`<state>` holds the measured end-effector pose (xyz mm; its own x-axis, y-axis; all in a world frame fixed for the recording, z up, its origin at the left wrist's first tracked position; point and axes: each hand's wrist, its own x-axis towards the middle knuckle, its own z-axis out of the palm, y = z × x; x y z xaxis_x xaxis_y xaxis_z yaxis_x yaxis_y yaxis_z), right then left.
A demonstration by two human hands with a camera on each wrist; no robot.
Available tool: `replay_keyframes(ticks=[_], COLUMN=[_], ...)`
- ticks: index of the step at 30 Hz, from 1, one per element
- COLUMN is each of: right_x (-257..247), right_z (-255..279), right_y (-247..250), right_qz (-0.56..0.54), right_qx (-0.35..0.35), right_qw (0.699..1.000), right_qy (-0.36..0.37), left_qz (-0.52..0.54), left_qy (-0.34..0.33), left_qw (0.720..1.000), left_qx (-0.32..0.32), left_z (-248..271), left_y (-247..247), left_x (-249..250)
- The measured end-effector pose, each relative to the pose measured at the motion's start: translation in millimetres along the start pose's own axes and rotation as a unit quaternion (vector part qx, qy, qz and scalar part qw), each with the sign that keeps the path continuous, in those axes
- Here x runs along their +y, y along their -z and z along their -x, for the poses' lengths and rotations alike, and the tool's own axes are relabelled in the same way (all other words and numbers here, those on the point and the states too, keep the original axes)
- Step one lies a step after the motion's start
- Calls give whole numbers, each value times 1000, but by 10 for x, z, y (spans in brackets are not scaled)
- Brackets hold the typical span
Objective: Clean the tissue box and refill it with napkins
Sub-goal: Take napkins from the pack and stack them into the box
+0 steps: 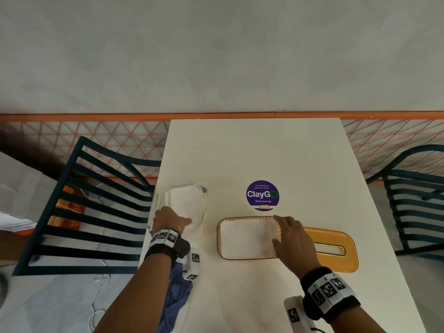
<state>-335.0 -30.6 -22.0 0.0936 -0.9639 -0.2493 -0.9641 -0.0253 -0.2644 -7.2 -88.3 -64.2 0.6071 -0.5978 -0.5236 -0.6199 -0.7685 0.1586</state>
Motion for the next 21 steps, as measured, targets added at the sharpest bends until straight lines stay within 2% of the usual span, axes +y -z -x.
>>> replay_keyframes(ticks=[5, 8, 13, 15, 18, 21], right_x=[17, 31, 13, -28, -126, -212], right_z=[2, 13, 32, 25, 3, -12], right_y=[23, 39, 124, 179, 276, 360], right_qz=[-11, -19, -57, -85, -127, -174], right_qx=[-3, -1, 30, 40, 24, -1], right_qw=[1000, 1000, 998, 995, 990, 982], right_qy=[2, 3, 11, 29, 61, 76], left_qz=[70, 123, 233, 253, 242, 215], left_qy=[8, -10, -65, -107, -209, -298], left_qw=[997, 992, 970, 961, 946, 930], left_qx=[-25, -34, 4, 35, 55, 19], left_z=[-46, -49, 145, 308, 647, 1004], left_y=[-28, -36, 101, 234, 455, 620], left_x=[-19, -78, -116, -117, -108, -50])
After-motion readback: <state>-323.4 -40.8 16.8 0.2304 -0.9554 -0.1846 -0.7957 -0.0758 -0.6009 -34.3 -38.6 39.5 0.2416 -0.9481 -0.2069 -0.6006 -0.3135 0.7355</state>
